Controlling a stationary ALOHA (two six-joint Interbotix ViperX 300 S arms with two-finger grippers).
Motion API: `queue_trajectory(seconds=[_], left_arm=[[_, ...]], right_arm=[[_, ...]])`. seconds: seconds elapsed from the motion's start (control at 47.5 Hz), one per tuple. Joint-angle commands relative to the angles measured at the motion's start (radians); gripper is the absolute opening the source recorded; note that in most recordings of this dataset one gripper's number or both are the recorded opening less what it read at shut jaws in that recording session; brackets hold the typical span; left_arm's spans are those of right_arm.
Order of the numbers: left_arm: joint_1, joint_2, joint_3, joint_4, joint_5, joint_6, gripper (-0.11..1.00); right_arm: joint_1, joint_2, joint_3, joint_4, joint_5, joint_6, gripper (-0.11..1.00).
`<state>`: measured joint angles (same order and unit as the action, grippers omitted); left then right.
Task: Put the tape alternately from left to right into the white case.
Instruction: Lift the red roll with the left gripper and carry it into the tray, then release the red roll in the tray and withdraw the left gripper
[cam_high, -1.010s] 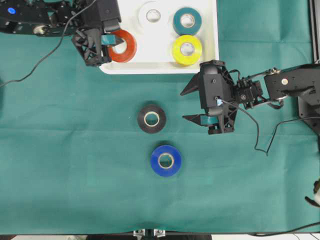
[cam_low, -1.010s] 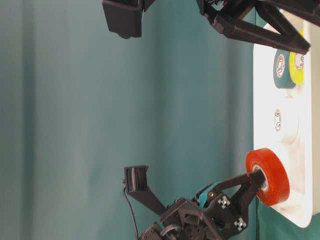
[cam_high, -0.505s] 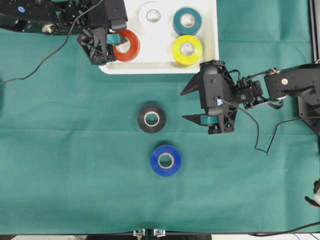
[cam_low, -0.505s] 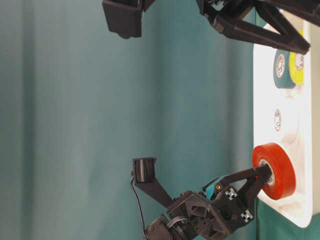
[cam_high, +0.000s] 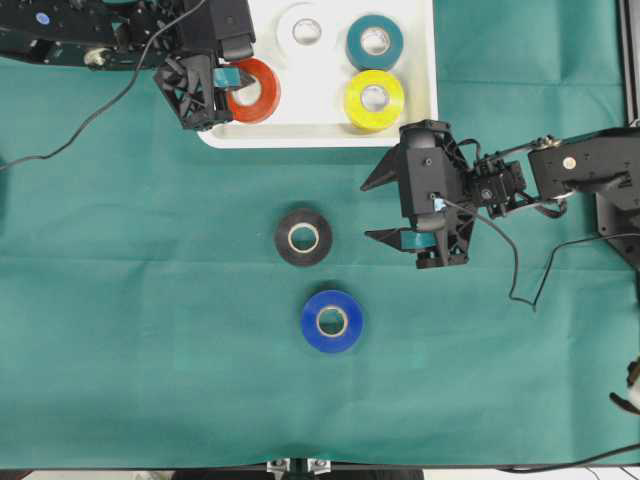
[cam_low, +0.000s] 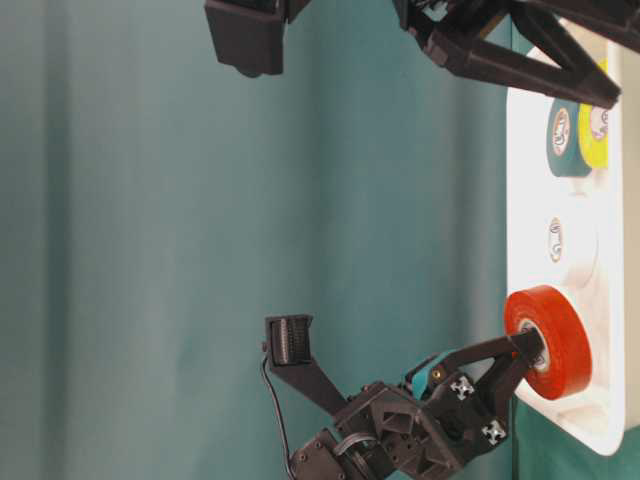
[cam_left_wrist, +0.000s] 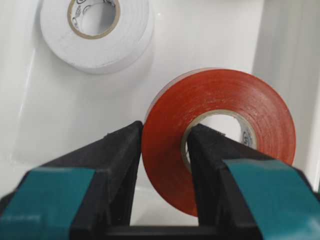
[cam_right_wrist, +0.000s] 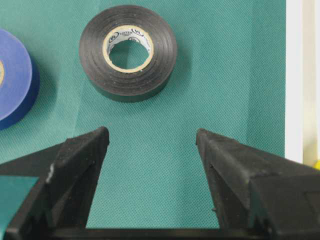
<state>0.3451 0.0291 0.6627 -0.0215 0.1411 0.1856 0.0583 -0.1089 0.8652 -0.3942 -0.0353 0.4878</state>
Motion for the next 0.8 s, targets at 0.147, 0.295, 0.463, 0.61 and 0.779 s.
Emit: queue_trajectory(seconds=[0.147, 0.295, 0.463, 0.61, 0.779], left_arm=[[0.002, -0.023, -0.003, 0.002, -0.011, 0.0, 0.08], [0.0, -0.035, 0.011, 0.0, -0.011, -0.002, 0.43], [-0.002, -0.046, 0.025, 0.0, -0.011, -0.003, 0.76], [-0.003, -0.048, 0.028, 0.0, -0.011, -0.003, 0.75], [-0.006, -0.048, 0.028, 0.0, -0.011, -0.005, 0.75]], right_arm=[[0.002, -0.009, -0.011, 0.002, -0.008, 0.002, 0.8], [0.003, -0.009, -0.011, 0.002, -0.008, 0.002, 0.8], [0.002, -0.009, -0.011, 0.002, -0.008, 0.002, 0.8], [0.003, -0.009, -0.011, 0.002, -0.008, 0.0, 0.8], [0.003, -0.009, -0.011, 0.002, -0.008, 0.0, 0.8]])
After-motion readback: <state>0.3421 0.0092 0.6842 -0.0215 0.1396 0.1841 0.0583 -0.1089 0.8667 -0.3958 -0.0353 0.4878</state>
